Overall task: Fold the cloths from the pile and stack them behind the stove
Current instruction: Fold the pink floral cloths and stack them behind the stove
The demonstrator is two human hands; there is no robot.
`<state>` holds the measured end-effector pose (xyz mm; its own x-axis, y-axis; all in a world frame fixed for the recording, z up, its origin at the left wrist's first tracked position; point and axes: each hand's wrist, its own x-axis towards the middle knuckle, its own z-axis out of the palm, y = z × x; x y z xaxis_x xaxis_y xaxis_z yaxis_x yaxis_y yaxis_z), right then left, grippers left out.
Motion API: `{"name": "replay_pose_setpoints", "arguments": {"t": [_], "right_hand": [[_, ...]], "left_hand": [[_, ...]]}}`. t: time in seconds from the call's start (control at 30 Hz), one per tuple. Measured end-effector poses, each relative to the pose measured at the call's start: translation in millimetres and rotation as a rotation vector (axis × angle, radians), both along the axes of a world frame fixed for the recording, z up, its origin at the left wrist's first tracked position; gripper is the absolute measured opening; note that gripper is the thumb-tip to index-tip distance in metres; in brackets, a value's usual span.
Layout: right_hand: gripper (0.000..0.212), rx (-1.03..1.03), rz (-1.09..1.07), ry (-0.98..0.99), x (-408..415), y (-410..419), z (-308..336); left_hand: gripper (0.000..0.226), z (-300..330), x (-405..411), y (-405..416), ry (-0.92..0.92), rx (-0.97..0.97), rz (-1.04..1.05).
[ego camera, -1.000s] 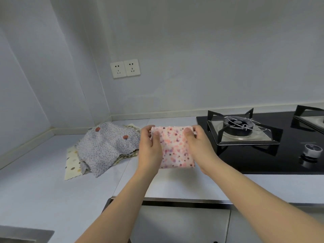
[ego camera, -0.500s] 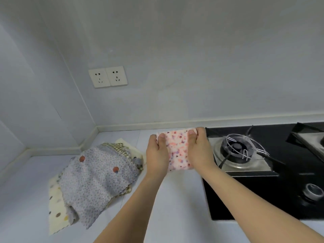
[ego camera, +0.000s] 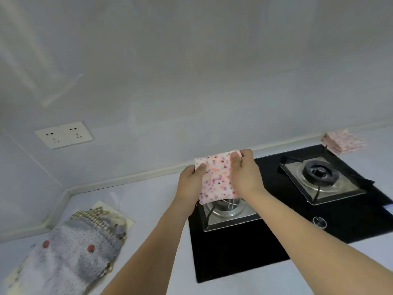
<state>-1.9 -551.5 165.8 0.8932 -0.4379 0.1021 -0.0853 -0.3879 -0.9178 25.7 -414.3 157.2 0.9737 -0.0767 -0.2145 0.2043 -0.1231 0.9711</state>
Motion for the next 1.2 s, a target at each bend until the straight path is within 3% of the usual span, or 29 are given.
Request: {"name": "replay_pose_setpoints", "arguments": {"t": [0.17,0.3,0.47,0.7,0.87,1.2], "right_hand": [[0.025,0.066,-0.007,0.058,13.4,-106.2,-2.8],[0.031,0.264,-0.008,0.254,29.0,-181.5,-6.8],[0.020,0.523,-0.069,0.538,52.7,-253.5,-28.7],[0.027,0.500,-0.131,0.445,49.4,-381.0,-48.8],[0.047,0.431,-0.211,0.392,78.2,-504.8,-57.1],[0.052,0.303,-0.146,0.438,180.5,-698.1,-107.8]], "left_hand": [[0.022,-5.8,8.6,-90.4,0.049,-0.035,-0.059],[0.020,-7.6,20.3,-162.7,0.058,0.033,-0.022],[0.031,-29.8,47.0,-231.5,0.094,0.090,-0.046],[0.018,-53.0,78.1,-361.9,0.309,0.044,-0.178],[0.017,-61.4,109.1,-481.9,0.309,0.045,-0.178],[0.012,-114.0,198.2,-674.6,0.334,0.041,-0.096]]}}
